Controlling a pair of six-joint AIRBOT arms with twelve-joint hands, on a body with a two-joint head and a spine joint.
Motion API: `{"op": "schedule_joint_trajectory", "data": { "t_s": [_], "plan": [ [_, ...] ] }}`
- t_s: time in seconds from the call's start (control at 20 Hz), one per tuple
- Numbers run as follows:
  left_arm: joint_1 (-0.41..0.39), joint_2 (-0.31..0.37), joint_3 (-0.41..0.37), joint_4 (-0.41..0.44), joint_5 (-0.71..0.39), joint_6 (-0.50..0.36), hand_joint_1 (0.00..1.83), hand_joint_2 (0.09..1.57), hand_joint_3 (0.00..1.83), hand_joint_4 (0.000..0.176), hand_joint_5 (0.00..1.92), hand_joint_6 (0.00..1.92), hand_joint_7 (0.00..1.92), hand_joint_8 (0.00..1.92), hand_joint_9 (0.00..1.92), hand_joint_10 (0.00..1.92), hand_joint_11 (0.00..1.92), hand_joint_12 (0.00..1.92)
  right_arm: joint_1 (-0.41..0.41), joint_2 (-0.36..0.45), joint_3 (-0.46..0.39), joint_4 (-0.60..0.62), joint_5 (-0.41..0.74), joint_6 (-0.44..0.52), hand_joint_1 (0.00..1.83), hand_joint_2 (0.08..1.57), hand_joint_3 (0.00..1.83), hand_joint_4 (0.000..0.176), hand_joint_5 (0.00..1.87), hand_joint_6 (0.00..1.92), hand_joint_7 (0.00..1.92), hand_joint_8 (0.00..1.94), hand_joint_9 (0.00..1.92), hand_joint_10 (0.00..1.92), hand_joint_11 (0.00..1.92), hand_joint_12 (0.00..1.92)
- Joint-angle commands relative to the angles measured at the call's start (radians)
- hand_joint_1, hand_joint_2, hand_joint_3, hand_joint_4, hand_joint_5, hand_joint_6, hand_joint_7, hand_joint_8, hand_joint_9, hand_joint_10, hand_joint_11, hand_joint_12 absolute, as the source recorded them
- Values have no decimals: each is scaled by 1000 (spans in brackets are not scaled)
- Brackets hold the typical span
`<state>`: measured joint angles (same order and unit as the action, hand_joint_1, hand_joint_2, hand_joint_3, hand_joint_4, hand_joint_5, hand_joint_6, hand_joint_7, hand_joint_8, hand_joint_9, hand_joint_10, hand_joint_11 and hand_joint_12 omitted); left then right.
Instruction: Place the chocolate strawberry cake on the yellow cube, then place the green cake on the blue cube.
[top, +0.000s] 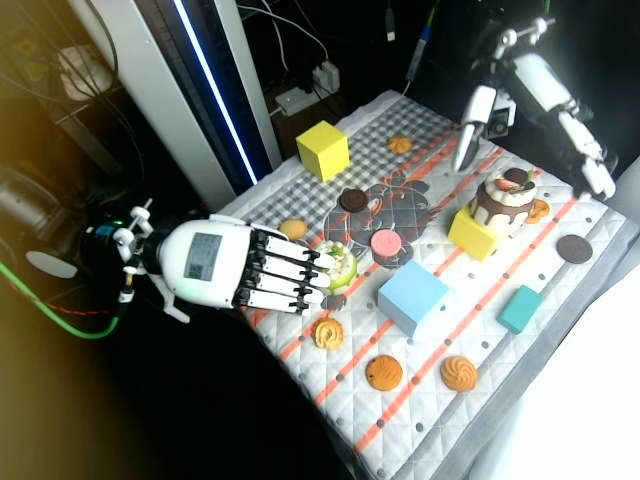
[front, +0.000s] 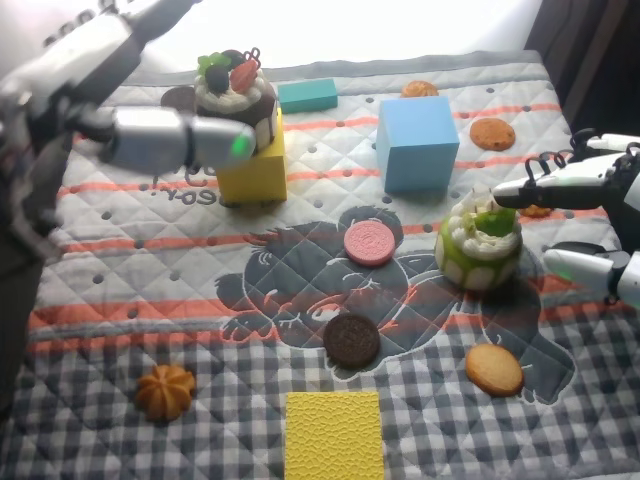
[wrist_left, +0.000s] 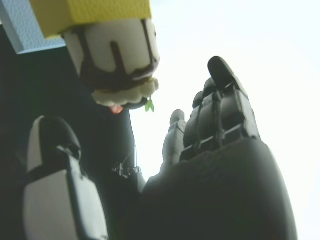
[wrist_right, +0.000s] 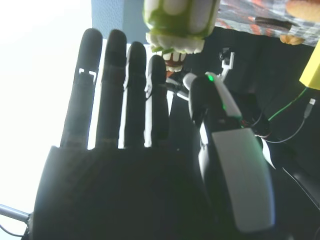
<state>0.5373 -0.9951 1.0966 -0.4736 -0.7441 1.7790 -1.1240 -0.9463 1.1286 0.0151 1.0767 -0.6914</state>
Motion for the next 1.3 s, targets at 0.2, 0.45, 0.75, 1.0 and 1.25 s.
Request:
{"op": "schedule_joint_trajectory", "data": {
  "t_s": [0.2,0.45,0.75,1.0,1.25],
  "plan": [
    [198,156,-190,18,-464,-30,544,835,0,175,0,0,0,0,0,0,0,0,48,3,-1,16,158,7,439,1304,0,0,490,0,522,0,559,0,318,666],
    [320,200,-282,48,-579,-56,705,883,10,143,0,0,0,0,0,0,0,0,79,-24,21,10,108,7,551,1169,0,91,331,0,330,0,453,0,177,1058],
    [383,219,-329,64,-638,-57,748,886,6,137,0,0,0,0,0,0,0,0,155,-88,75,-66,-74,7,744,1079,0,142,242,0,354,3,512,11,196,994],
    [402,220,-336,61,-653,-81,784,897,7,117,0,0,0,0,0,0,0,0,177,-111,103,-107,-170,7,883,1098,1,151,284,2,405,2,515,8,112,1170],
    [421,215,-335,50,-656,-105,744,917,14,104,0,0,0,0,0,0,0,0,194,-117,117,-107,-187,7,1376,1179,12,0,793,684,744,1343,873,1399,803,1348]
  ]
}}
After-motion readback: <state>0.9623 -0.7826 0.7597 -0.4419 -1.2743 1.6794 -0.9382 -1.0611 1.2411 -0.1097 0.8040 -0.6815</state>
